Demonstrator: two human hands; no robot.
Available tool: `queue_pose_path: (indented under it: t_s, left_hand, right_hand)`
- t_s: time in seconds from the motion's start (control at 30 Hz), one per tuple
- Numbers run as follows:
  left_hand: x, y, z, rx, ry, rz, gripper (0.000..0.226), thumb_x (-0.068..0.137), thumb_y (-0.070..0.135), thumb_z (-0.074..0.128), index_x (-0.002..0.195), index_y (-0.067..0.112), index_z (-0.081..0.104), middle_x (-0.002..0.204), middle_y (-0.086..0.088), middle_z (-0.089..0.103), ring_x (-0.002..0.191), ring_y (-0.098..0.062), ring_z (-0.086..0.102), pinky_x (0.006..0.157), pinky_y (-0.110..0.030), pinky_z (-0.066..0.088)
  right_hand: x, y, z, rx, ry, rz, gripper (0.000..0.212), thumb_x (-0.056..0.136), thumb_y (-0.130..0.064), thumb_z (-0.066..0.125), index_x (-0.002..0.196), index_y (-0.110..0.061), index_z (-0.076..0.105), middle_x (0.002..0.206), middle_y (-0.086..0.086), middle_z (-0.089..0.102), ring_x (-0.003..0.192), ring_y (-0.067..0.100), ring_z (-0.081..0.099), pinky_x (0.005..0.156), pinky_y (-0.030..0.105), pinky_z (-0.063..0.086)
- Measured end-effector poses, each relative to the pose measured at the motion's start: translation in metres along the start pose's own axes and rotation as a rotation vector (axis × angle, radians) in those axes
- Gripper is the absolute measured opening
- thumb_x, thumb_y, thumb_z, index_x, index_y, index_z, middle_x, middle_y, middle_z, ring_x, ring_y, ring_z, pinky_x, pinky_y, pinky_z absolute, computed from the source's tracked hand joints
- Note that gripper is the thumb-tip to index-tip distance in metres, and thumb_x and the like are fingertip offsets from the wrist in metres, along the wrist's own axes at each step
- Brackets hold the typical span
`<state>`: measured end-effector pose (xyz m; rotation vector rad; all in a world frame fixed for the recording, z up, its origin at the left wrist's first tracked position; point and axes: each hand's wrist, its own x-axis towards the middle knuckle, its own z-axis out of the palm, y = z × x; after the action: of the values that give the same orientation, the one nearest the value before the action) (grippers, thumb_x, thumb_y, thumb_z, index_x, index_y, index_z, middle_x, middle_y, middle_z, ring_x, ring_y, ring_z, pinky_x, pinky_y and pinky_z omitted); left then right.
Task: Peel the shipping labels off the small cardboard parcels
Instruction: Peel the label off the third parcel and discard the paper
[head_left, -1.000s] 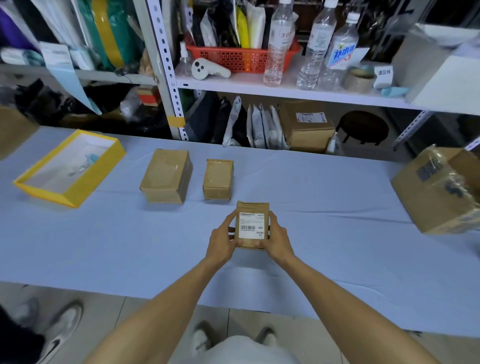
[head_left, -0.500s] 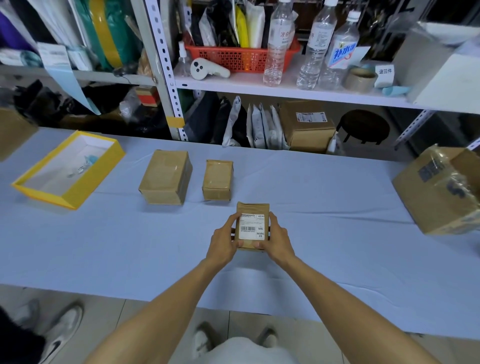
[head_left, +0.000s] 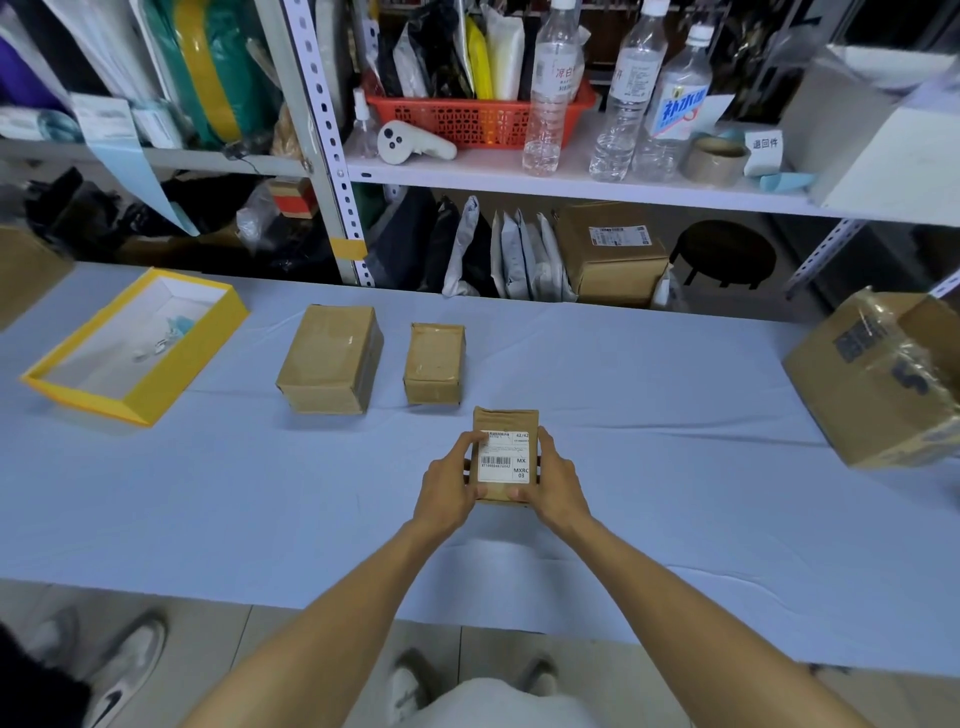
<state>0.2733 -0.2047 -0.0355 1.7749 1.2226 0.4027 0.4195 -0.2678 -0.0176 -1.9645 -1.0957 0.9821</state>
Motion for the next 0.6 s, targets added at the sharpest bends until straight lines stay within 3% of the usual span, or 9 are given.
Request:
queue_pose_path:
  t_s: [0.2, 0.43, 0.6]
  left_hand:
    - [-0.0031, -0.0009, -0.0035, -0.049, 0.028, 0.02, 0.07, 0.085, 0.015, 0.069, 0.143, 0.032, 0.033, 0.124, -0.009, 0.064, 0.101, -0.024, 0.066, 0.075, -0.028, 0.058]
    - [0.0, -0.0008, -0.0047, -0.013, 0.012, 0.019, 0.064, 0.083, 0.007, 0.064, 0.135, 0.036, 0.04, 0.125, -0.007, 0.062, 0.095, -0.016, 0.06, 0.067, -0.018, 0.054]
    - [0.001, -0.001, -0.0049, -0.001, 0.009, 0.017, 0.065, 0.083, 0.005, 0.063, 0.134, 0.038, 0.041, 0.124, -0.006, 0.062, 0.094, -0.017, 0.059, 0.069, -0.023, 0.057]
  right_hand:
    - [0.0019, 0.0013, 0.0009, -0.02, 0.003, 0.004, 0.073, 0.079, -0.013, 0.071, 0.139, -0.024, 0.031, 0.12, 0.006, 0.064, 0.103, 0.023, 0.062, 0.078, 0.037, 0.06]
    - [0.0056, 0.0031, 0.0009, -0.05, -0.003, 0.029, 0.076, 0.075, -0.008, 0.072, 0.137, -0.026, 0.031, 0.116, 0.005, 0.065, 0.1, 0.021, 0.062, 0.078, 0.041, 0.059]
    - [0.0053, 0.002, -0.0001, -0.048, -0.015, 0.037, 0.079, 0.074, -0.005, 0.074, 0.137, -0.026, 0.032, 0.116, 0.005, 0.064, 0.102, 0.023, 0.062, 0.08, 0.041, 0.059]
